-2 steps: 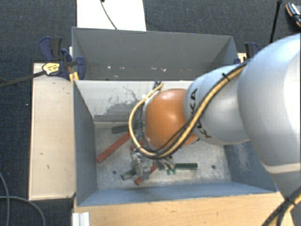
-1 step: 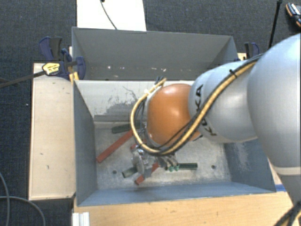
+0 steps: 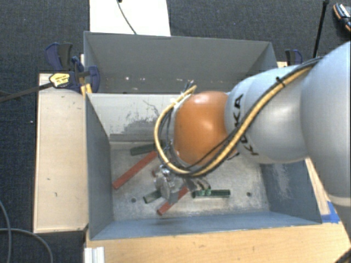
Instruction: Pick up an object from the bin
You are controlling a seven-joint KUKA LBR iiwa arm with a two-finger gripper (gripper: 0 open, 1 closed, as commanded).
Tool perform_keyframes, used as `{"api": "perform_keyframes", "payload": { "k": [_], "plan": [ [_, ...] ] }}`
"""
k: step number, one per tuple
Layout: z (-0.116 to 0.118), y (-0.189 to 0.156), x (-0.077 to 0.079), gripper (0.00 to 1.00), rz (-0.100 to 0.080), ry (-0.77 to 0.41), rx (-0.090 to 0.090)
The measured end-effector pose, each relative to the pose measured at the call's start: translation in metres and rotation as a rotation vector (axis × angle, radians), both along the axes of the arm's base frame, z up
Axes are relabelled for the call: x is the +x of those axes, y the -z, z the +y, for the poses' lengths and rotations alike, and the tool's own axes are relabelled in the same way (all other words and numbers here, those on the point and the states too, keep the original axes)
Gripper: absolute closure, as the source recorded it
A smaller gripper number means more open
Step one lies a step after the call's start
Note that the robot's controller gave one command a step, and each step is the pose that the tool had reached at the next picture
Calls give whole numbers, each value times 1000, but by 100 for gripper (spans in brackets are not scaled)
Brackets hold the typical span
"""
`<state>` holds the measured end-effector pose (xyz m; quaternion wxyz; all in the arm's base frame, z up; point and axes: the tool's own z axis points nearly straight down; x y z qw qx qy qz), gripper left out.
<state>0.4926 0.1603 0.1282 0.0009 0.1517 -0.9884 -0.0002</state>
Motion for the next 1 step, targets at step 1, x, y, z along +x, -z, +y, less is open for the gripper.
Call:
{"api": "perform_keyframes", "payload": {
  "k": [1],
  "plan": [
    [0,-17,1,100,-3,1,1]
  ]
}}
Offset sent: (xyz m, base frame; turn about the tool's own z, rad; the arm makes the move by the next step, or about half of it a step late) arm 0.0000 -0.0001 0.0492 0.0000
